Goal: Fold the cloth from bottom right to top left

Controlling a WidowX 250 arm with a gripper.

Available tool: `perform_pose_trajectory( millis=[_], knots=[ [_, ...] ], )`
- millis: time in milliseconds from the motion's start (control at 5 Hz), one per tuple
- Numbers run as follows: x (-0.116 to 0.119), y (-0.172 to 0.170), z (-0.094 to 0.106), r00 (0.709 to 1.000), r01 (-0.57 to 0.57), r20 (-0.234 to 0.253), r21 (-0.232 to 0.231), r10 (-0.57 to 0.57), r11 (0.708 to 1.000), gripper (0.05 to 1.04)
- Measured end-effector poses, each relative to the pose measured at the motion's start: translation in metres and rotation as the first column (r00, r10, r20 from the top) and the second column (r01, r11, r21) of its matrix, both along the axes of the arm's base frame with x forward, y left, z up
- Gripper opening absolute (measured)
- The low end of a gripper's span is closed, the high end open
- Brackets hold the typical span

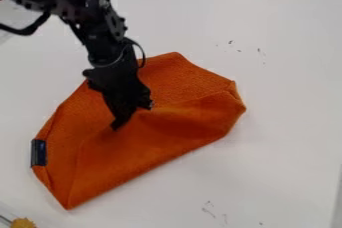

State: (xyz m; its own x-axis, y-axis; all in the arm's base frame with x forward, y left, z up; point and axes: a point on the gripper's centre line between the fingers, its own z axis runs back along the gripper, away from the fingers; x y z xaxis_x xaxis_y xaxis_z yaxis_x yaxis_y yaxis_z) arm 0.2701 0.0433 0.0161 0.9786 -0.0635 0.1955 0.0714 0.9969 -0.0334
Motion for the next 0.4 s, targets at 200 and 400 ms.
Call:
perform_pose_trajectory(
  millis=[200, 400],
  knots=[
    [0.0025, 0.0066, -0.0047, 1.000, 0.016, -0.011, -0.011, -0.016, 1.000, 0.241],
    [0.0050, 0.0115, -0.0003, 0.998, 0.054, -0.026, 0.016, -0.054, 0.998, 0.512]
  ],
)
